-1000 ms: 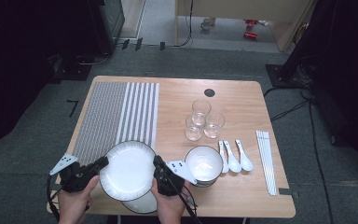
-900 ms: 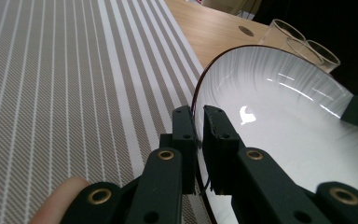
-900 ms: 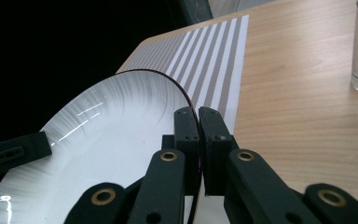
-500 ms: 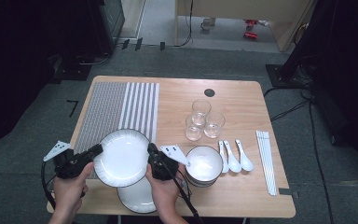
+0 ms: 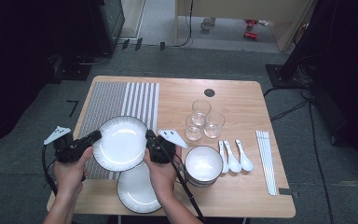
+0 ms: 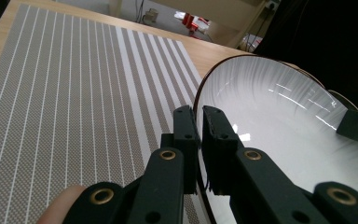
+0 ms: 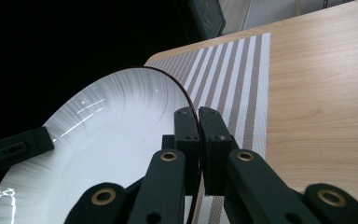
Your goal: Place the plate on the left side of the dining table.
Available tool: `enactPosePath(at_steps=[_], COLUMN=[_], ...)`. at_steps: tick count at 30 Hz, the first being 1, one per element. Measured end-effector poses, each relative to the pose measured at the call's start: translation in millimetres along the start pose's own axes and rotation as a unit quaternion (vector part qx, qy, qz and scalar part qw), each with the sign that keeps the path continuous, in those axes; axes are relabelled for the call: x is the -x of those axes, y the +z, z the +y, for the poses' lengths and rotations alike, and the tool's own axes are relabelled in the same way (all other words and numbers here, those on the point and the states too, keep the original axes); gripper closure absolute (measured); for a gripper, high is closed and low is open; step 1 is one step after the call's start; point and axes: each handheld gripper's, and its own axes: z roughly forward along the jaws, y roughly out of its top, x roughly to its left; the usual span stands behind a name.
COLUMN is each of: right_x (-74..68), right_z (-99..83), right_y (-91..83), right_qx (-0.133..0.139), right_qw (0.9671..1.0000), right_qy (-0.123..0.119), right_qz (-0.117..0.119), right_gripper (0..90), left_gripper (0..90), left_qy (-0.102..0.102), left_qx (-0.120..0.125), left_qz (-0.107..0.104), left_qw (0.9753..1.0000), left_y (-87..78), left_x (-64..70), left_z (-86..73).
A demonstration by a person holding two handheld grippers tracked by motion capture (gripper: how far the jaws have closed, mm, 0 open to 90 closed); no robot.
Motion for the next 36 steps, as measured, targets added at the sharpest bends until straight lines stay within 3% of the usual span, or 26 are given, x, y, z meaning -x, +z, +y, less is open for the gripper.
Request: enactPosePath(at_steps=[6,12,18,36], right_x=[3.9,5.8,7.6,15.7], right_z=[5.4,8.8,11.6,13.8], right_y=[11.6,24.0,37.5,70.3], right_qx=[0.002,0.002,0.001,-0.017], right_qw=[1.0000,1.0000,0.9999,0.9996], right_qy=[-0.003,0.003,-0.013,-0.020], right_qz=[0.001,0.001,-0.003,-0.004], right_gripper=[87.8,87.8,87.8,87.4], left_gripper=[86.1,85.9,85.8,85.8], left_qy=[-0.012,-0.008,-0.018,-0.031], left_qx=[0.003,0.000,0.001,0.005], left_qz=[0.000,0.005,0.005,0.019], left_qw=[0.9999,1.0000,0.9998,0.9993], left_y=[10.8,22.2,31.5,55.7], left_x=[-5.7,-12.1,-21.5,-39.3], left_z=[6.2,13.3,12.5,15.7])
